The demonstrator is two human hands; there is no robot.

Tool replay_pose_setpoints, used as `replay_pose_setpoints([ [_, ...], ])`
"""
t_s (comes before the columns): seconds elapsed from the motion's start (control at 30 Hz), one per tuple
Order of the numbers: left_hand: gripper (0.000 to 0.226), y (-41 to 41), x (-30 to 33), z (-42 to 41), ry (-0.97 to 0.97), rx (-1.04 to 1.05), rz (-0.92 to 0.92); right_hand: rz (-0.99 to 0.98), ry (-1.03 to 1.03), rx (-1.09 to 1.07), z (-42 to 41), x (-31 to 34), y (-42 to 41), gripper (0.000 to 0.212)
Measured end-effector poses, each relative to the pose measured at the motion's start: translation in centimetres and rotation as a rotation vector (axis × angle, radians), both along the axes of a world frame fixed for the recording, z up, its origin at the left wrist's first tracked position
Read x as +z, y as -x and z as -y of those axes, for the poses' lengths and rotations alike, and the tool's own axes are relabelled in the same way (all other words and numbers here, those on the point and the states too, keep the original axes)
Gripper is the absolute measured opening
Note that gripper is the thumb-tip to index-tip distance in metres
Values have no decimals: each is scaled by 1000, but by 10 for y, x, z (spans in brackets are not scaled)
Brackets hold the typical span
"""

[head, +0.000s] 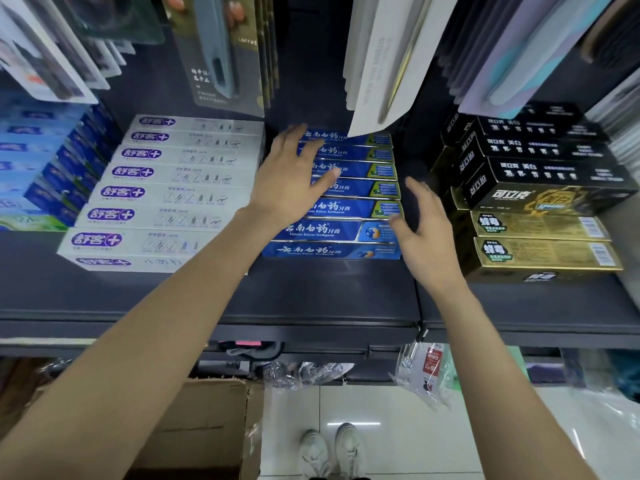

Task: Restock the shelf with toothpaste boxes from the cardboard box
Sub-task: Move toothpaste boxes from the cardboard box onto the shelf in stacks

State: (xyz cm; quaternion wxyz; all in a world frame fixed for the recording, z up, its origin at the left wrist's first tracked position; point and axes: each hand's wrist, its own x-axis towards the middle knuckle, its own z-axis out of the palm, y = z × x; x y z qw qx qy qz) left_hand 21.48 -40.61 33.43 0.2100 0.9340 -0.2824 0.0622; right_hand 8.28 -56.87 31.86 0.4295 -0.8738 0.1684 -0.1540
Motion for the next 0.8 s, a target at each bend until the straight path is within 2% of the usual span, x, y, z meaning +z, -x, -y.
replay_pose_setpoints([
  [0.03, 60, 12, 3, -6, 48, -12, 15, 0, -18, -18, -3, -2, 7, 57],
  [0.1, 70, 37, 1, -19, 50, -60, 14, -26, -66, -23, -6, -6, 15, 63],
  [0.2, 88, 60, -13, -36, -253, -107, -79, -81, -36, 124, -9, -10, 19, 82],
  [0.23, 89, 61, -20, -37, -347, -104, -88, -119, 23, 171, -9, -11, 19, 87],
  [0.3, 86, 60, -27, -35, -416, -97, -50, -205, 194, 202, -9, -11, 18, 89],
  [0.37, 82, 60, -29, -31, -426, -93, -9, -260, 324, 209, -7, -11, 16, 81],
  [0.47, 79, 61, -30, -28, -440, -81, 5, -285, 400, 223, -7, -14, 15, 73],
  [0.8, 82, 63, -24, -21, -326, -15, -88, -213, 283, 206, -15, -21, 14, 72],
])
